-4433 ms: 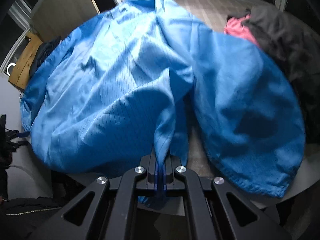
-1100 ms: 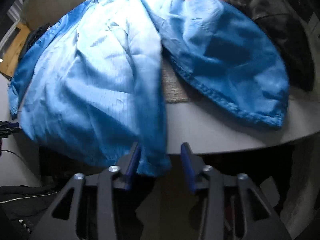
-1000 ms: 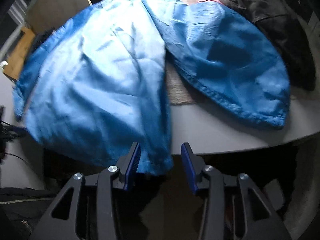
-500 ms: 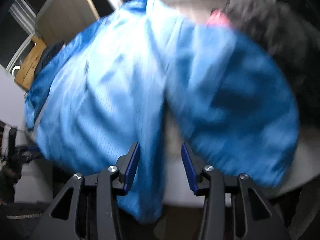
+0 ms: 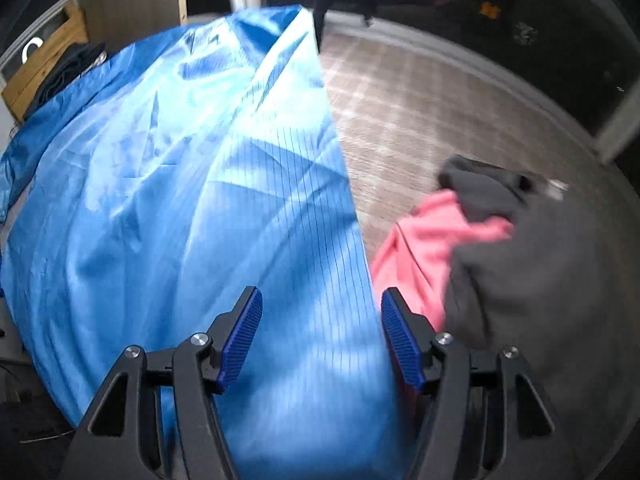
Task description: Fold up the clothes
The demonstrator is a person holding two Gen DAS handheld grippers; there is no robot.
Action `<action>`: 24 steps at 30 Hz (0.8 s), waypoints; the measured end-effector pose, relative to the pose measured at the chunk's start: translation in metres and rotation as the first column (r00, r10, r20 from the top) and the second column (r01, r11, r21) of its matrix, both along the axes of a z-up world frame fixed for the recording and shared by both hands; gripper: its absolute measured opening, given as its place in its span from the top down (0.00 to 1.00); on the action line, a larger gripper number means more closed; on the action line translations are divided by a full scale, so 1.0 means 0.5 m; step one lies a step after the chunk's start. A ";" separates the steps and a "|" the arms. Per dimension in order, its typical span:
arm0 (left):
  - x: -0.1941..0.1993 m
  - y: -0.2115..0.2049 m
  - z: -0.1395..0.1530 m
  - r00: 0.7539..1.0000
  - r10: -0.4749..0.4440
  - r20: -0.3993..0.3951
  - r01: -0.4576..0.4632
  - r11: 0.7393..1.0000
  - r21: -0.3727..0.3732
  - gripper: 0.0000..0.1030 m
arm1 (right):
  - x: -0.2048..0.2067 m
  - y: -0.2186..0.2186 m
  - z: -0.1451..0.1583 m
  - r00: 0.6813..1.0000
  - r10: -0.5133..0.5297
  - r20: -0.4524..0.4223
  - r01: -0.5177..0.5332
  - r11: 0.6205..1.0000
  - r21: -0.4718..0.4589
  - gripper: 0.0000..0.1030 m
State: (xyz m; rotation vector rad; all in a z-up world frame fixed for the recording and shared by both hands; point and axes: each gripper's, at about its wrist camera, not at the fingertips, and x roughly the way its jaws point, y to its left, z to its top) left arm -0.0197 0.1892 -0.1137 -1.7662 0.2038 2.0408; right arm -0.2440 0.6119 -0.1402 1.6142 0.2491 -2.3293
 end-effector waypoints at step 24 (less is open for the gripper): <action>-0.061 0.106 -0.073 0.987 -0.023 0.161 0.031 0.998 -0.049 0.35 | -0.051 0.182 0.158 0.964 -0.146 -0.223 0.213 0.924 0.317 0.86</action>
